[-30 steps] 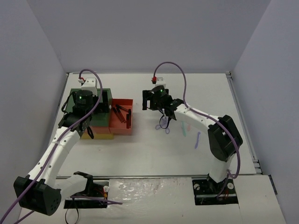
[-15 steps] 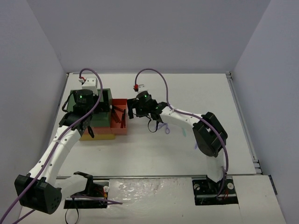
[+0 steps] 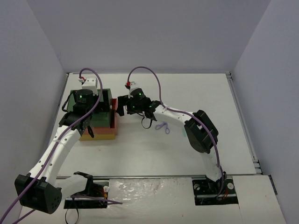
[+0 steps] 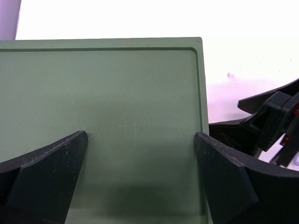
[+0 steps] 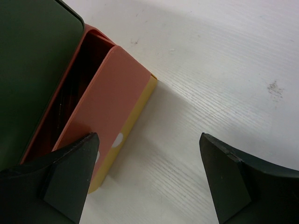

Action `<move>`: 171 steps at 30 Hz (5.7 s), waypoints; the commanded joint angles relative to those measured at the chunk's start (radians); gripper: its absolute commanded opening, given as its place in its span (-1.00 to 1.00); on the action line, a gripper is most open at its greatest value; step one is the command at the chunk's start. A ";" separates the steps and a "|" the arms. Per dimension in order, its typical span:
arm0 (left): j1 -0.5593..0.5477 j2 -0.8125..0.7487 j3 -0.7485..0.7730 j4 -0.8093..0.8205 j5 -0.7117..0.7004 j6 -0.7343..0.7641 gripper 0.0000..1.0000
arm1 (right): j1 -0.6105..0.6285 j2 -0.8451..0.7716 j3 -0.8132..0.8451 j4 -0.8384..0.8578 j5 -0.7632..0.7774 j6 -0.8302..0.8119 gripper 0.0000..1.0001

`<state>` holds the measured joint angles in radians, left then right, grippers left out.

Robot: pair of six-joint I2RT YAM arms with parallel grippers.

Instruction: Organize the makeup

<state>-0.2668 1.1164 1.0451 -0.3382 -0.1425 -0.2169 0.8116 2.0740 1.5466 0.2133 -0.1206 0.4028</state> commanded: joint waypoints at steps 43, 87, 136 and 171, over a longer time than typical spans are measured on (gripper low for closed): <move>-0.006 -0.021 0.024 0.000 0.037 0.016 0.94 | -0.101 0.084 -0.171 0.665 -0.612 0.146 -0.04; -0.008 -0.036 0.018 0.001 0.032 0.033 0.94 | -0.073 0.347 0.029 0.883 -0.912 0.174 -0.20; -0.008 -0.033 0.021 -0.002 0.029 0.034 0.94 | -0.086 0.345 0.035 0.860 -0.816 0.266 -0.18; -0.008 -0.025 0.021 -0.007 0.012 0.034 0.94 | -0.105 0.287 -0.039 0.801 -0.848 0.222 -1.00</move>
<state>-0.2634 1.0973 1.0447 -0.3604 -0.1386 -0.1905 0.7149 2.4639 1.5334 0.9821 -0.9292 0.6560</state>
